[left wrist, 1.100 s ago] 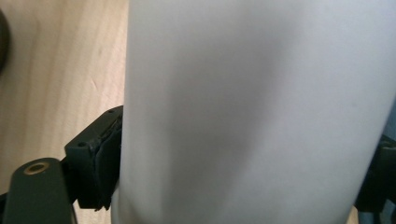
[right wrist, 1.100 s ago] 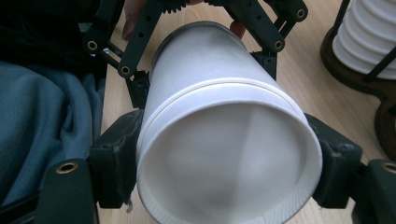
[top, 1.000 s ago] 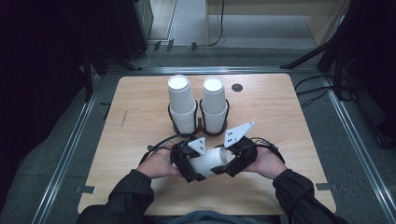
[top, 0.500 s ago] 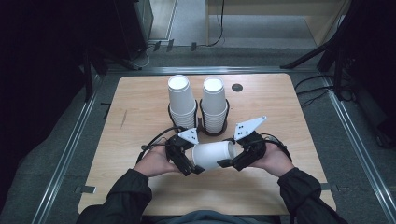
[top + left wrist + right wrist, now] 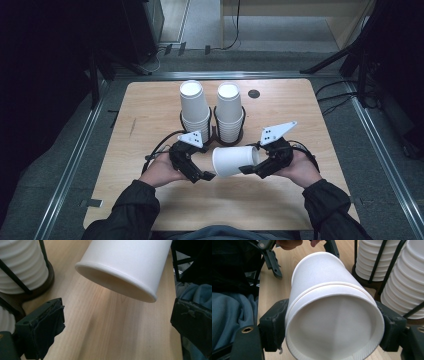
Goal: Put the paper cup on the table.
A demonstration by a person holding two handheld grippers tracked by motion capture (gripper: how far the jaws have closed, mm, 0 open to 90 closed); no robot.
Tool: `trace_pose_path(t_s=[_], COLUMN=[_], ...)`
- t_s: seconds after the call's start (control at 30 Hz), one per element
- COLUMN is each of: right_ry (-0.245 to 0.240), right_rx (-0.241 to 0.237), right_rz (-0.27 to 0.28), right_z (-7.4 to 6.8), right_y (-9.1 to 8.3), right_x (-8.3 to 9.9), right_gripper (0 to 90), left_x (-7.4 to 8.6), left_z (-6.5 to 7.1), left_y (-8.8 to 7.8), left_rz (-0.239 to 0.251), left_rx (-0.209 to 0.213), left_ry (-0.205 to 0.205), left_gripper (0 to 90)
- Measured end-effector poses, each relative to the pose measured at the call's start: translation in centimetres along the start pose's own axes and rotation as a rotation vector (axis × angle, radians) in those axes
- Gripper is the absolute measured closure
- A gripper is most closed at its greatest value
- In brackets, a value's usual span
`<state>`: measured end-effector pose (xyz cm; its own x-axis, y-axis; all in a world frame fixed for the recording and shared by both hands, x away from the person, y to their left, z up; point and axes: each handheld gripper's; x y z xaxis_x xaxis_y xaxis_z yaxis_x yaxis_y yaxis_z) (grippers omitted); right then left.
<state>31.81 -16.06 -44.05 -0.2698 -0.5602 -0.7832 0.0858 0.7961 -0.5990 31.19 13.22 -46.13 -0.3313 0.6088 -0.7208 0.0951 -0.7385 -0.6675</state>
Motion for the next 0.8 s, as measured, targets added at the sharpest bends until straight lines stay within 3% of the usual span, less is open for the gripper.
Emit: trace_pose_path(t_s=[0.33, 0.43, 0.7, 0.8], right_ry=[0.014, 0.013, 0.002, 0.011], right_rx=[-0.027, -0.048, -0.085, -0.102], right_rz=[0.074, 0.099, 0.127, 0.138], right_z=[0.0, -0.2, -0.8, -0.9], right_y=[-0.7, -0.7, -0.3, 0.0], right_x=[-0.2, -0.4, -1.1, -1.3], right_gripper=[23.6, 23.7, 23.7, 23.7], left_x=[0.0, -0.1, -0.5, -0.6], left_z=[0.2, 0.3, 0.5, 0.6], left_y=[0.6, 1.0, 1.6, 1.7], left_rz=[0.062, 0.077, 0.12, 0.158], left_rx=[0.036, 0.086, 0.11, 0.153], left_ry=[0.008, 0.011, 0.013, -0.001], left_gripper=[0.0, 0.0, 0.0, 0.0])
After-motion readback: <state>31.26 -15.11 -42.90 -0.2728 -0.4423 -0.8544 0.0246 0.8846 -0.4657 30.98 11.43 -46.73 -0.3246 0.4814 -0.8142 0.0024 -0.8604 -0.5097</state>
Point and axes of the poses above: each handheld gripper's, and its own axes: y roughly forward along the jaws, x roughly out of its underside, z roughly to its right
